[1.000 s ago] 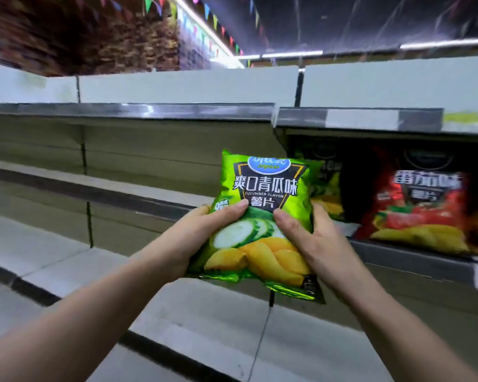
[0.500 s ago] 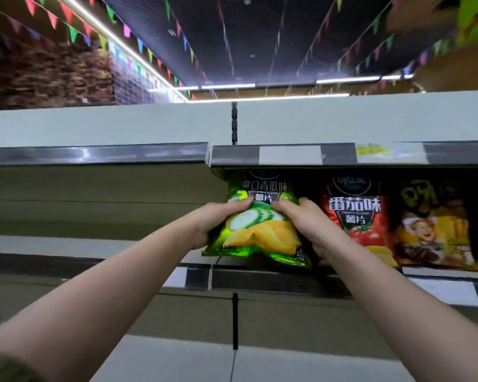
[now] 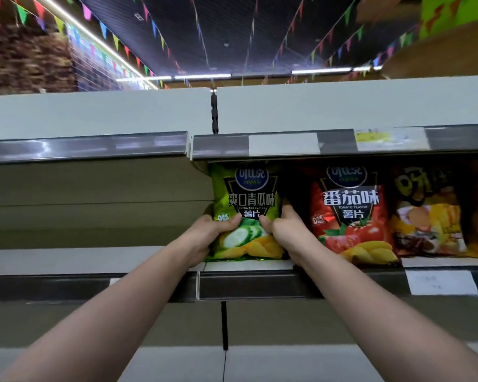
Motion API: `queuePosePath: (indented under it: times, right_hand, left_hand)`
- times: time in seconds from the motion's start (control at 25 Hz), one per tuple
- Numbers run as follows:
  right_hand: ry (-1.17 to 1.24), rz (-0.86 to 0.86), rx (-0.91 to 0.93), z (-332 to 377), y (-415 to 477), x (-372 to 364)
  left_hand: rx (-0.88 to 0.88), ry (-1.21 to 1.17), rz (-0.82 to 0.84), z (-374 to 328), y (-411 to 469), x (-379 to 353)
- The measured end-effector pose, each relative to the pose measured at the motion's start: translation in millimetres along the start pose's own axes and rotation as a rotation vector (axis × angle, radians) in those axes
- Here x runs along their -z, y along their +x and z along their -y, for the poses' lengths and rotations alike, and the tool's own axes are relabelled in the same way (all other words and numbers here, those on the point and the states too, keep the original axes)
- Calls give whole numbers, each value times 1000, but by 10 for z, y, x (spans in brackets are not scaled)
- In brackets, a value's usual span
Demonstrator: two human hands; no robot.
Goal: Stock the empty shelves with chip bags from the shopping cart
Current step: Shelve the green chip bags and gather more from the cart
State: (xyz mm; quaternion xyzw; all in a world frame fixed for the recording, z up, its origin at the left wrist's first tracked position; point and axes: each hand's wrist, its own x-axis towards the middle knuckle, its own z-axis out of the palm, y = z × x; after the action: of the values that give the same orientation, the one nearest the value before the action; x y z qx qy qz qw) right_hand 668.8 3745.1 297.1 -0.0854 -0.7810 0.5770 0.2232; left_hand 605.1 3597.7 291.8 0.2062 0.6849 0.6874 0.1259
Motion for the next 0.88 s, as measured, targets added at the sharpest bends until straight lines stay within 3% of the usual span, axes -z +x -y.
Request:
queuePosePath:
  times: [0.12,0.24,0.36,0.48,0.64,0.88]
  right_hand:
    - [-163,15,38,43,-72,53]
    - [-333,-87,276,167,-304,43]
    - [-248,-103,606,277,-622,-95]
    - [-150,26,772,243,-844,-423]
    - [15,299,760,-2,-1226,-1027]
    - [108,701,690,-329,-2073,-1969]
  left_hand:
    - [-2,11,-45,-53,-58,-29]
    - [-93,78,-166,-63,-257,-127]
    - [-292,255,-410,-33,-620,-270]
    - [-424,376,-544,124,-1078,-202]
    - [-309,520,-795,583,-1776,165]
    - [31,614,-1119,1270,-3110,717]
